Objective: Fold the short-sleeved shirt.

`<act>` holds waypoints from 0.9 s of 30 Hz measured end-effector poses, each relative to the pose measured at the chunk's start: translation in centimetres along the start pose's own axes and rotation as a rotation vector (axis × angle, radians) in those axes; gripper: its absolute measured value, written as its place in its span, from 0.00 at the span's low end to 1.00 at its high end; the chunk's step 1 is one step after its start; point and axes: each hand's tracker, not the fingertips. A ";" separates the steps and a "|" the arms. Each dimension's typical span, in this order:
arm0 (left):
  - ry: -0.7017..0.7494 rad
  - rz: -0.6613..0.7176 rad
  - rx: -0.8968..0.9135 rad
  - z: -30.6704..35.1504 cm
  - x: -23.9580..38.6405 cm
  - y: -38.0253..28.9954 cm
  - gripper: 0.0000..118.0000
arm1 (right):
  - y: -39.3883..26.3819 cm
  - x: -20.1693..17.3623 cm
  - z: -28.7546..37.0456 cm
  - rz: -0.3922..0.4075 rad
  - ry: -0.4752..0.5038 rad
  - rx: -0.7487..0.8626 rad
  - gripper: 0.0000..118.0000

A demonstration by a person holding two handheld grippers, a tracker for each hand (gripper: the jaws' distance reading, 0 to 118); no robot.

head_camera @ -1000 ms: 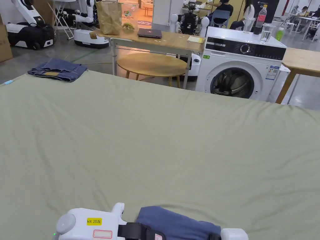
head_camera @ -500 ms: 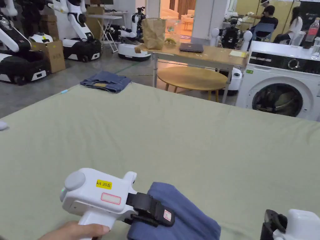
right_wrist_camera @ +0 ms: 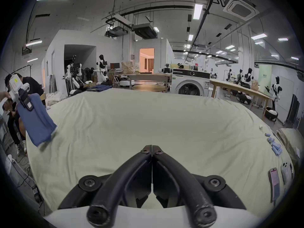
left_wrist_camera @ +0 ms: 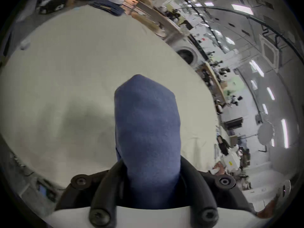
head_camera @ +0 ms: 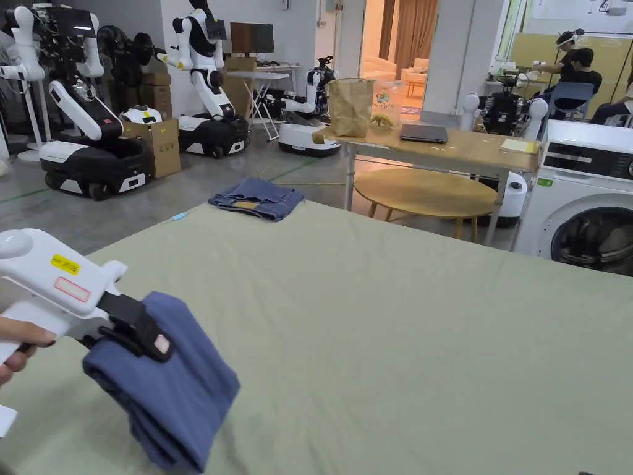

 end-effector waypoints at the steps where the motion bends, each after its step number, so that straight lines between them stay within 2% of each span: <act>1: 0.052 0.021 -0.001 0.6 -0.8 0.3 0.12 | -0.1 0.1 -0.1 -0.002 -0.001 -0.005 0.00; 3: 0.137 -0.003 -0.008 1.5 -2.4 0.6 0.12 | -0.2 0.1 -0.2 -0.001 -0.007 -0.014 0.00; 5: 0.194 0.046 -0.009 1.6 -4.4 0.7 0.12 | -0.3 0.1 -0.3 0.008 -0.011 -0.021 0.00; 8: 0.189 0.146 -0.036 1.1 -6.9 0.3 0.12 | -0.4 0.0 -0.6 0.015 -0.016 -0.034 0.00; 11: 0.287 0.138 -0.026 1.0 -8.2 0.2 0.12 | -0.4 -0.3 -0.9 0.022 -0.018 -0.042 0.00; 15: 0.293 0.190 -0.007 0.7 -9.7 0.0 0.14 | -0.5 -0.8 -1.1 0.031 -0.010 -0.048 0.00; 16: 0.301 0.200 0.000 0.7 -9.7 -0.1 0.20 | -0.6 -1.0 -1.1 0.034 -0.007 -0.050 0.00; 18: 0.333 0.194 -0.013 1.0 -9.5 -0.2 0.41 | -0.6 -1.2 -1.2 0.042 0.000 -0.053 0.00; 19: 0.371 0.186 -0.014 1.3 -9.3 -0.1 0.45 | -0.6 -1.2 -1.2 0.046 0.003 -0.054 0.00; 27: 0.595 0.125 0.090 5.2 -6.8 0.5 0.48 | -0.7 -1.1 -1.1 0.048 0.008 -0.051 0.00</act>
